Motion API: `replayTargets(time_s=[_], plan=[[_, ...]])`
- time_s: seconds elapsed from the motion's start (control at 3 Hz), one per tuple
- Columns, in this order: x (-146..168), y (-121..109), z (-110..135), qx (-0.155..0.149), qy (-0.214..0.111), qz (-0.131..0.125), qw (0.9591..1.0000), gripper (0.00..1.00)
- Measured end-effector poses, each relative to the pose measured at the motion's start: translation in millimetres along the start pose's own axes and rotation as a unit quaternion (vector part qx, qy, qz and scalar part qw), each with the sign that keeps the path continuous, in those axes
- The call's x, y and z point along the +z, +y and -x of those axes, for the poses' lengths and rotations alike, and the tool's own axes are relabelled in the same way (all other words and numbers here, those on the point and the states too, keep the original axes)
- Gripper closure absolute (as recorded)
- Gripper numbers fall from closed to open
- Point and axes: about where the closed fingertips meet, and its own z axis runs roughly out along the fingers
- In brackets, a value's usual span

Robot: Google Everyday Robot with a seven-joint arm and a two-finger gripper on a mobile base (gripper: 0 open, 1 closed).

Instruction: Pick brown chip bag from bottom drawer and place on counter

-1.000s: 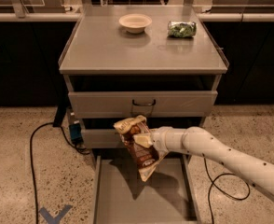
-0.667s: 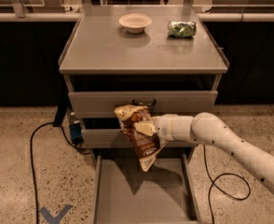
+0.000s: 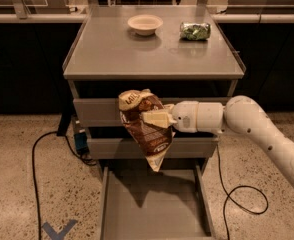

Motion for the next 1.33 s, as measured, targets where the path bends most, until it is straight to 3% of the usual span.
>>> replayTargets(time_s=[0.33,0.67,1.0,1.33], plan=[[-10,20,36,-0.015,-0.024,0.036,0.9989,1.0],[-10,20,36,-0.015,-0.024,0.036,0.9989,1.0],[-17,13,65,-0.036,-0.017,0.033,0.9987,1.0],[-31,18,137,-0.086,-0.025,0.039,0.9953,1.0]])
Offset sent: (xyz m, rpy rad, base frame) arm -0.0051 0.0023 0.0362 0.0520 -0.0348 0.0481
